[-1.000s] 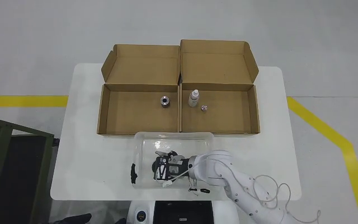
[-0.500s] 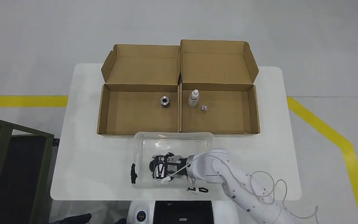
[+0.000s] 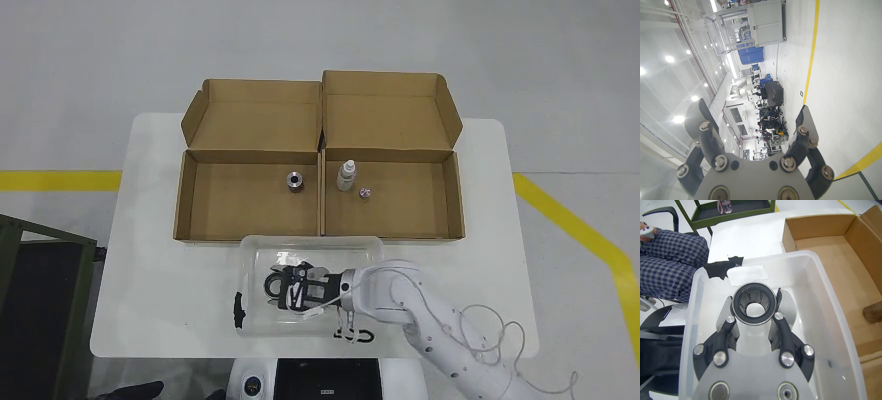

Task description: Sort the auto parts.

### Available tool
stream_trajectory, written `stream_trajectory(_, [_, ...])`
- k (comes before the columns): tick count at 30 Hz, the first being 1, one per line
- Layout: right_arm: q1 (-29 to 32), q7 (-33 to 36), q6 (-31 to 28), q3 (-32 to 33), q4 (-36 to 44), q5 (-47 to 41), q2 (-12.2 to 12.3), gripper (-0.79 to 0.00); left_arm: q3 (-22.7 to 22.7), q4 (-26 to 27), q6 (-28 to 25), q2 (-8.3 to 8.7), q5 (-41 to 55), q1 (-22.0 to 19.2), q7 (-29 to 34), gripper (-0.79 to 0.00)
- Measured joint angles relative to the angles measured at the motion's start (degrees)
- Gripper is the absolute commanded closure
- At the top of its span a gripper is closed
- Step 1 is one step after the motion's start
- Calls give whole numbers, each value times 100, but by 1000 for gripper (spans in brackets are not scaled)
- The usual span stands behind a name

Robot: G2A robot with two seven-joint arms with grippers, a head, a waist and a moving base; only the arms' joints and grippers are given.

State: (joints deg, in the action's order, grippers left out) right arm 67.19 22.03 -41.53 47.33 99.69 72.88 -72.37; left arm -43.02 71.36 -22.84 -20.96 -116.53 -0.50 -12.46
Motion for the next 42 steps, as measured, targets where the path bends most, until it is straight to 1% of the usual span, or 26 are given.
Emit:
stream_trajectory(10, [243,-797,-246,502,300,-564,111,0,0,0,0,0,0,0,0,-785])
stream_trajectory(15, [316,-1185,-205,787,482,-722,155,0,0,0,0,0,0,0,0,-785])
stream_trajectory(25, [500,-1884,-274,1459,492,-1197,252,0,0,0,0,0,0,0,0,-785])
stream_trajectory(33, [624,-2229,-332,1923,393,-1520,318,0,0,0,0,0,0,0,0,-785])
stream_trajectory(42, [558,-2441,-371,2104,69,-1909,334,0,0,0,0,0,0,0,0,-785])
